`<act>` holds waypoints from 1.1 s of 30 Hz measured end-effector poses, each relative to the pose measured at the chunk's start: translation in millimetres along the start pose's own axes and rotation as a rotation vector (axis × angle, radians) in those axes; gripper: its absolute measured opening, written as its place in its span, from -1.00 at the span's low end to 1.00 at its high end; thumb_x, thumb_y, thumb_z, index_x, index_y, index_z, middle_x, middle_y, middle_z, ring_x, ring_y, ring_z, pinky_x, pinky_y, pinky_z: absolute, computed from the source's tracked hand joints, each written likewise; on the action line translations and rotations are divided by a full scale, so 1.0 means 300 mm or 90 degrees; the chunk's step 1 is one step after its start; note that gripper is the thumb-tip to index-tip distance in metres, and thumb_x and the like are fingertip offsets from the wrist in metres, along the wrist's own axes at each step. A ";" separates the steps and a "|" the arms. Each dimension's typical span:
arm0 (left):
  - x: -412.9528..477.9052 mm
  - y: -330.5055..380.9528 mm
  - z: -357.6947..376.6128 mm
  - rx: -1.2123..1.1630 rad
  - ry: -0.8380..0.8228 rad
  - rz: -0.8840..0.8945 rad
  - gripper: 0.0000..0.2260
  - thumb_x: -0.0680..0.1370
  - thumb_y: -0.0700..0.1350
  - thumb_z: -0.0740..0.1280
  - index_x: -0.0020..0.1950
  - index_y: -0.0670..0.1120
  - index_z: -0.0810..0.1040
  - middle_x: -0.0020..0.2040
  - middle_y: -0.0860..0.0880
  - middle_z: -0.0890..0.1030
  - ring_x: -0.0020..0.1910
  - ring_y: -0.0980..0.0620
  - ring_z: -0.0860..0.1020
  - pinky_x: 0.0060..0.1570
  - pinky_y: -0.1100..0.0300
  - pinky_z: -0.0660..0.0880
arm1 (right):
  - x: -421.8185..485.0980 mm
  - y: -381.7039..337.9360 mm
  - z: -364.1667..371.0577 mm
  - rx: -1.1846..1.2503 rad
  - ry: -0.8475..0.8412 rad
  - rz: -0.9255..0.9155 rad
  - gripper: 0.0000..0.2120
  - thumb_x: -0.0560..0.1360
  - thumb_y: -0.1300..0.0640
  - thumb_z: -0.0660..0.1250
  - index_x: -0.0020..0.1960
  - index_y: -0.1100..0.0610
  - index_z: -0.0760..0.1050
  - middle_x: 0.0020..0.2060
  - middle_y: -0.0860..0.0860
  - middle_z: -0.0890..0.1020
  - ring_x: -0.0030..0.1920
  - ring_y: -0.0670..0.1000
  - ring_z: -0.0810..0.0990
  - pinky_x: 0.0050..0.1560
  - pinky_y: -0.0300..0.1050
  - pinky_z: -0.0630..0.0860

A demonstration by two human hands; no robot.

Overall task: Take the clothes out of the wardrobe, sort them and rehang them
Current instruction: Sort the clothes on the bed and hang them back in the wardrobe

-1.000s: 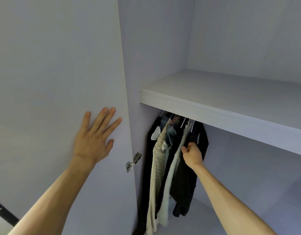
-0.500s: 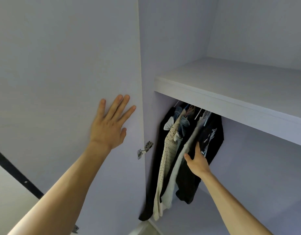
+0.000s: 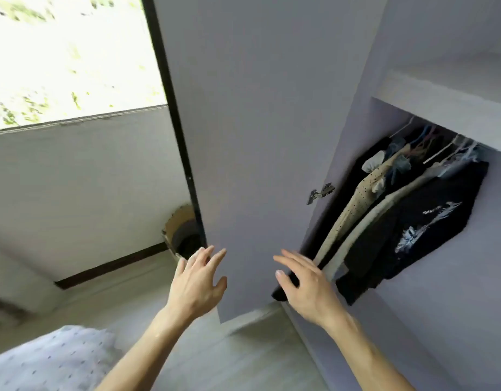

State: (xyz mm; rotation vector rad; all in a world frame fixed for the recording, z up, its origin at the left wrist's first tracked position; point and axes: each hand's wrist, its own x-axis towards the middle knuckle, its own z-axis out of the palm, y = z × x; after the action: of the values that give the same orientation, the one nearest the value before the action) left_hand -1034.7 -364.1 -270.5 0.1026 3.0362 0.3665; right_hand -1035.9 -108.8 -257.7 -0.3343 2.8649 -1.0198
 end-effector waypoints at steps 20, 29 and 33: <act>-1.718 -0.712 0.176 -0.207 0.067 -0.837 -0.49 0.63 0.12 0.14 0.59 0.15 0.16 0.57 0.08 0.23 0.56 0.03 0.15 0.53 -0.02 0.08 | -0.514 -1.111 0.996 -0.186 -0.509 -0.692 -0.59 0.66 -0.12 0.12 0.50 -0.16 0.30 0.50 -0.18 0.30 0.57 -0.09 0.09 0.50 -0.20 0.10; -1.992 -0.675 0.245 -0.279 0.154 -1.059 -0.50 0.64 0.14 0.12 0.59 0.15 0.16 0.58 0.07 0.23 0.57 0.03 0.14 0.52 -0.04 0.14 | -0.662 -1.365 1.284 -0.249 -0.646 -0.899 -0.58 0.67 -0.12 0.07 0.53 -0.19 0.24 0.53 -0.20 0.25 0.59 -0.07 0.04 0.50 -0.15 0.15; -2.048 -0.674 0.245 -0.267 0.178 -1.140 -0.50 0.64 0.13 0.14 0.58 0.13 0.20 0.56 0.05 0.26 0.56 0.02 0.18 0.49 -0.05 0.19 | -0.704 -1.440 1.400 -0.272 -0.695 -1.000 -0.57 0.67 -0.09 0.06 0.54 -0.14 0.25 0.54 -0.12 0.26 0.59 -0.02 0.06 0.54 -0.13 0.06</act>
State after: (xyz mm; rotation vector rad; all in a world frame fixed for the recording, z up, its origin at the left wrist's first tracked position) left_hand -428.6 -589.7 -345.4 -2.4046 1.8857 0.6999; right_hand -691.1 -643.5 -309.2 -2.3444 1.3580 0.0202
